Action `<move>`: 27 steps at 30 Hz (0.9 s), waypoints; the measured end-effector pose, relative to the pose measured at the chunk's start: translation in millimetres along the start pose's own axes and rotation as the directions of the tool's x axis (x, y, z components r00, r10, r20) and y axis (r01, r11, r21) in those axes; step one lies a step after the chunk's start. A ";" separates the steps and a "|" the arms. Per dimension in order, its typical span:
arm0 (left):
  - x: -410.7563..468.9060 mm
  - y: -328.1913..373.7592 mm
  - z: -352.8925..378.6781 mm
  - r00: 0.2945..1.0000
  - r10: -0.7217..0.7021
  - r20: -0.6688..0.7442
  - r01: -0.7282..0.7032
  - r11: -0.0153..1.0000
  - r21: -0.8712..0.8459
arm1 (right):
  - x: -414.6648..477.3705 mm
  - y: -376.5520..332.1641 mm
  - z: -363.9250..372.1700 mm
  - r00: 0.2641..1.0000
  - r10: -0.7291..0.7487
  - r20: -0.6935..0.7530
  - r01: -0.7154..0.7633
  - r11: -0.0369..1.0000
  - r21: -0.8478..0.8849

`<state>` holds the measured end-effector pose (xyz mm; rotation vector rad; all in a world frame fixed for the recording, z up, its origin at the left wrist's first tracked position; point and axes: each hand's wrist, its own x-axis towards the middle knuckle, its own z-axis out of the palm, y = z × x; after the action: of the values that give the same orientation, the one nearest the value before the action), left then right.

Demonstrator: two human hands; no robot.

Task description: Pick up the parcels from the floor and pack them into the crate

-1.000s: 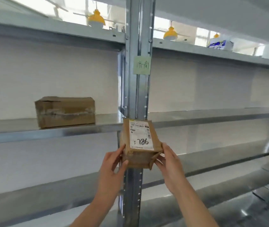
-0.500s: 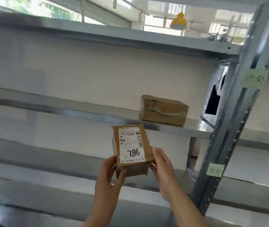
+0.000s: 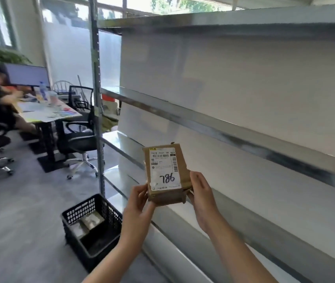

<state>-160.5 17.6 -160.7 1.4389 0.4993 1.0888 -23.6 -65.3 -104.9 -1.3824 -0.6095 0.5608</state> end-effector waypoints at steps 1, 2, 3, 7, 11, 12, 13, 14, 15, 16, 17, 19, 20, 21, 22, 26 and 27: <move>8.6 -3.4 -11.3 0.999 -0.019 -0.035 0.019 1.000 -0.002 | 13.6 5.1 14.5 0.999 0.007 0.033 -0.007 1.000 -0.003; 17.4 -6.5 -21.7 0.997 -0.031 -0.073 0.031 1.000 0.003 | 26.6 10.8 28.2 0.998 0.018 0.067 -0.018 1.000 -0.006; 26.7 -9.1 -31.5 0.993 -0.039 -0.110 0.041 0.999 0.009 | 40.1 17.3 41.1 0.995 0.032 0.097 -0.031 0.999 -0.012; 74.6 -34.2 -67.2 0.967 -0.056 -0.248 0.071 0.996 0.052 | 98.8 44.3 90.0 0.978 0.062 0.200 -0.055 0.998 -0.040; 124.0 -65.8 -93.3 0.916 -0.081 -0.394 0.151 0.977 0.151 | 159.6 68.6 132.9 0.943 0.085 0.320 -0.063 0.995 -0.079; 134.8 -72.0 -97.5 0.906 -0.084 -0.416 0.163 0.974 0.159 | 172.8 73.6 142.0 0.931 0.091 0.352 -0.061 0.994 -0.095; 144.8 -77.6 -101.5 0.898 -0.092 -0.430 0.177 0.971 0.162 | 185.9 78.9 150.2 0.922 0.099 0.375 -0.064 0.992 -0.105; 155.0 -81.7 -104.7 0.890 -0.102 -0.444 0.192 0.968 0.163 | 198.7 83.1 158.5 0.913 0.107 0.393 -0.070 0.992 -0.108; 165.4 -85.0 -108.7 0.885 -0.107 -0.453 0.202 0.965 0.167 | 212.1 87.4 167.2 0.905 0.113 0.409 -0.076 0.991 -0.106; 175.9 -88.7 -113.5 0.883 -0.105 -0.457 0.205 0.963 0.173 | 225.2 91.5 175.4 0.899 0.114 0.423 -0.077 0.992 -0.104; 185.8 -91.6 -117.9 0.880 -0.106 -0.463 0.207 0.963 0.173 | 237.7 95.5 184.0 0.892 0.118 0.437 -0.081 0.991 -0.102; 202.9 -96.8 -128.2 0.863 -0.120 -0.491 0.220 0.964 0.151 | 258.1 103.6 201.6 0.869 0.136 0.476 -0.103 0.990 -0.095; 210.0 -100.9 -134.8 0.851 -0.126 -0.509 0.225 0.965 0.136 | 265.9 107.7 210.7 0.855 0.147 0.497 -0.118 0.989 -0.090; 217.1 -104.7 -141.3 0.838 -0.129 -0.531 0.230 0.965 0.128 | 273.7 112.5 220.4 0.841 0.161 0.516 -0.135 0.987 -0.088; 223.9 -108.8 -147.9 0.826 -0.131 -0.548 0.235 0.964 0.123 | 281.0 117.3 230.1 0.830 0.176 0.530 -0.152 0.984 -0.090; 251.5 -130.0 -177.7 0.787 -0.170 -0.593 0.285 0.953 0.105 | 312.0 144.0 269.5 0.803 0.232 0.549 -0.211 0.972 -0.102; 260.8 -139.2 -188.5 0.776 -0.179 -0.605 0.297 0.950 0.100 | 321.5 154.1 282.9 0.796 0.253 0.550 -0.226 0.967 -0.118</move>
<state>-155.1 360.6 -232.9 1.1283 1.2340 1.3001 13.1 375.4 -212.3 -1.3443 -0.9284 1.1951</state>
